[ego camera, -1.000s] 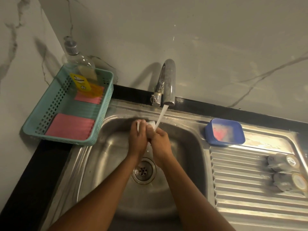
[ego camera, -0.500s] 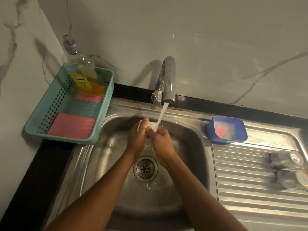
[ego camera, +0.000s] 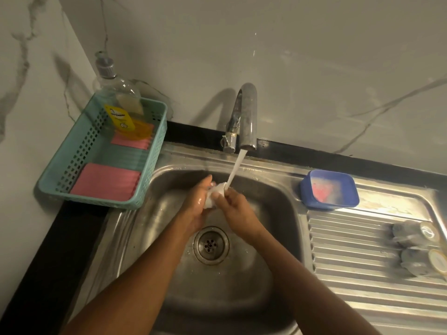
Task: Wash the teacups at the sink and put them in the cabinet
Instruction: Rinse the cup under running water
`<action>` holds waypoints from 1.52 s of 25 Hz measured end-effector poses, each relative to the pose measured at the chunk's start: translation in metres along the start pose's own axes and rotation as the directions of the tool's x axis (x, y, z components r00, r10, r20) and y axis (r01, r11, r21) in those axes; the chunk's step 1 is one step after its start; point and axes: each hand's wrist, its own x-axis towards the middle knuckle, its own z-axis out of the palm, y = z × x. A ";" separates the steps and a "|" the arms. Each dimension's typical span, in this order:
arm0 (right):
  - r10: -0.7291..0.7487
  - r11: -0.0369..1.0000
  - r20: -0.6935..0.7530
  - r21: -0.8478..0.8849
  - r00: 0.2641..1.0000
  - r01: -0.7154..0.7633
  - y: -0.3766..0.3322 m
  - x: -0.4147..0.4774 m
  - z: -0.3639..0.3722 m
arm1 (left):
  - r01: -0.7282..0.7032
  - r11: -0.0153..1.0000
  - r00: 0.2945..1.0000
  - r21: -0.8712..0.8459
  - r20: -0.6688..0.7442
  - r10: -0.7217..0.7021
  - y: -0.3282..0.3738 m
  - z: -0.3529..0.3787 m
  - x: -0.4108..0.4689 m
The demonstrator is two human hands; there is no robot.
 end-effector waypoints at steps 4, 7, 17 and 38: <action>0.048 0.963 -0.080 0.270 0.996 -0.024 -0.006 -0.003 0.022 | -0.221 0.975 0.963 0.019 -0.151 0.221 0.003 0.006 0.003; -0.179 0.893 0.098 -0.402 0.979 0.204 0.032 -0.008 0.014 | 0.108 0.994 0.967 0.031 -0.235 -0.098 0.013 0.008 0.003; -0.085 0.996 -0.119 0.011 0.989 0.087 -0.001 -0.005 0.019 | -0.186 0.983 0.960 0.006 -0.214 0.183 0.014 0.018 0.001; 0.259 0.863 -0.124 0.474 0.958 -0.172 -0.017 0.002 0.009 | -0.173 0.971 0.985 0.166 0.045 0.168 0.004 0.018 -0.009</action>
